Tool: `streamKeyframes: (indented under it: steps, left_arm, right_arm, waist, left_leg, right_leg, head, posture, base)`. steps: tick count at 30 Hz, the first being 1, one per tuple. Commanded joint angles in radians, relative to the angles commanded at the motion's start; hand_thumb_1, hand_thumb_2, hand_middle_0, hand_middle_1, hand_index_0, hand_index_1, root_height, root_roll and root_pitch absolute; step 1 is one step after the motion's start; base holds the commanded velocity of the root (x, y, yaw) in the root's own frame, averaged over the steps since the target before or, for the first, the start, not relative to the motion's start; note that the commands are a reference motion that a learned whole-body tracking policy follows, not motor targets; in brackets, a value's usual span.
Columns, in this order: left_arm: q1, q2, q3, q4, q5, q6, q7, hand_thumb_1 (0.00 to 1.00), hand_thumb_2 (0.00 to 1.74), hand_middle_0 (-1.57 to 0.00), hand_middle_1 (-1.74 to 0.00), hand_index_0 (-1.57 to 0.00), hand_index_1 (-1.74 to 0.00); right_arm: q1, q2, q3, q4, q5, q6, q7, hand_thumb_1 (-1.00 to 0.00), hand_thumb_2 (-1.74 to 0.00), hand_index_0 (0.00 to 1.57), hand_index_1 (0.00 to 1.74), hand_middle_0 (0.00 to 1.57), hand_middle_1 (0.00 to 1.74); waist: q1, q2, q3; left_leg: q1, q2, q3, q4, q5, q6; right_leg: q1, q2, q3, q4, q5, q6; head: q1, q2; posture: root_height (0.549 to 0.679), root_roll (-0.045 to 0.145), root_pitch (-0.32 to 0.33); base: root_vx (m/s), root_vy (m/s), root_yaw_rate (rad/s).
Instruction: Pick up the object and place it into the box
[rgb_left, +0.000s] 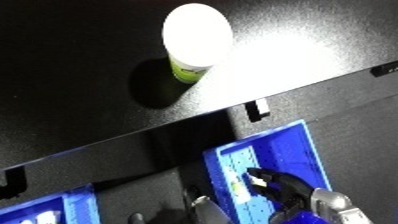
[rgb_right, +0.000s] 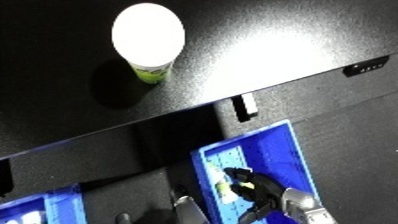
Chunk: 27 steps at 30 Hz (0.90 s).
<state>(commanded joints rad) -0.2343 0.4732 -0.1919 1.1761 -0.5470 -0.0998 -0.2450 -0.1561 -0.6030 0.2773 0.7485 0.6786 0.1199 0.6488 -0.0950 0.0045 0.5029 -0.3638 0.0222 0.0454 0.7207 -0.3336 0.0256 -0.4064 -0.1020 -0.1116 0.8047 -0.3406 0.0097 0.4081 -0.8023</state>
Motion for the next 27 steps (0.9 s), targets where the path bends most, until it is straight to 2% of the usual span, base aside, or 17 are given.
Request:
streamKeyframes:
  steps: [4,6,9,12,16,21,24,27]
  left_arm:
    - [0.036,0.019,0.025,0.001,-0.009,-0.01,-0.006,0.0,0.0,0.0,0.0,0.0,0.0]
    - [0.052,0.028,0.035,0.013,-0.016,-0.021,-0.016,0.0,0.0,0.0,0.0,0.0,0.0]
    - [0.065,0.032,0.039,0.041,-0.03,-0.04,-0.032,0.0,0.0,0.0,0.0,0.0,0.0]
    - [0.072,0.021,0.034,0.065,-0.04,-0.056,-0.04,0.0,0.0,0.0,0.0,0.0,0.0]
    - [0.074,-0.005,0.03,0.078,-0.035,-0.064,-0.038,0.0,0.0,0.0,0.0,0.0,0.0]
    - [0.081,-0.027,0.029,0.069,-0.024,-0.049,-0.033,0.0,0.0,0.0,0.0,0.0,0.0]
    - [0.089,-0.035,0.035,0.065,-0.011,-0.042,-0.037,0.0,0.0,0.0,0.0,0.0,0.0]
    - [0.101,-0.042,0.04,0.061,-0.002,-0.046,-0.047,0.0,0.0,0.0,0.0,0.0,0.0]
  right_arm:
    - [0.076,-0.054,-0.019,-0.266,0.045,0.132,0.137,0.0,0.0,0.0,0.0,0.0,0.0]
    - [0.104,-0.078,-0.034,-0.405,0.091,0.176,0.226,0.0,0.0,0.0,0.0,0.0,0.0]
    - [0.105,-0.101,-0.059,-0.571,0.186,0.187,0.335,0.0,0.0,0.0,0.0,0.0,0.0]
    - [0.071,-0.103,-0.099,-0.697,0.298,0.161,0.382,0.0,0.0,0.0,0.0,0.0,0.0]
    - [0.003,-0.074,-0.165,-0.807,0.447,0.106,0.376,0.0,0.0,0.0,0.0,0.0,0.0]
    - [-0.083,-0.045,-0.23,-0.895,0.611,0.008,0.281,0.0,0.0,0.0,0.0,0.0,0.0]
    - [-0.132,-0.023,-0.28,-0.917,0.644,-0.081,0.197,0.0,0.0,0.0,0.0,0.0,0.0]
    - [-0.171,-0.016,-0.336,-0.916,0.65,-0.157,0.127,0.0,0.0,0.0,0.0,0.0,0.0]
  waist:
    - [-0.017,-0.021,-0.003]
    - [-0.025,-0.031,-0.006]
    - [-0.033,-0.037,-0.014]
    - [-0.037,-0.036,-0.024]
    - [-0.041,-0.027,-0.034]
    - [-0.039,-0.012,-0.044]
    - [-0.037,-0.003,-0.047]
    - [-0.034,0.006,-0.049]
  left_leg:
    - [0.001,0.009,0.006,-0.007,0.003,-0.0058]
    - [0.003,0.014,0.01,-0.015,0.006,-0.011]
    - [0.007,0.021,0.019,-0.025,0.008,-0.0197]
    - [0.006,0.026,0.025,-0.028,0.007,-0.0272]
    - [0.008,0.029,0.03,-0.025,0.0,-0.0346]
    - [0.015,0.027,0.035,-0.022,-0.007,-0.0398]
    - [0.016,0.025,0.036,-0.017,-0.012,-0.0413]
    - [0.016,0.021,0.036,-0.011,-0.016,-0.0401]
  right_leg:
    - [-0.001,0.0012,-0.003,-0.005,-0.001,0.0015]
    - [0.001,0.0031,-0.003,-0.011,-0.002,0.0026]
    - [0.002,0.0062,-0.002,-0.019,-0.003,0.0055]
    - [0.001,0.0071,0.0,-0.022,-0.006,0.0088]
    - [0.002,0.0061,0.007,-0.021,-0.013,0.0111]
    - [0.013,0.0024,0.011,-0.021,-0.02,0.0095]
    - [0.016,0.0002,0.011,-0.017,-0.024,0.0065]
    - [0.019,-0.0012,0.012,-0.013,-0.027,0.0021]
  head:
    - [-0.065,0.004]
    - [-0.09,0.004]
    - [-0.109,0.004]
    - [-0.12,0.001]
    - [-0.121,0.014]
    - [-0.114,0.031]
    - [-0.098,0.041]
    - [-0.089,0.039]
  posture:
    - [0.635,0.038,-0.014]
    - [0.635,0.037,-0.011]
    - [0.636,0.037,-0.006]
    - [0.636,0.039,-0.003]
    - [0.636,0.044,-0.003]
    - [0.637,0.051,-0.006]
    - [0.637,0.056,-0.01]
    - [0.637,0.059,-0.013]
  base:
    - [0.004,-0.027,-0.097]
    - [0.009,-0.02,-0.105]
    - [0.009,-0.004,-0.093]
    - [0.012,0.013,-0.069]
    - [0.022,0.036,-0.019]
    - [0.032,0.034,0.029]
    - [0.029,0.026,0.061]
    - [0.028,0.032,0.051]
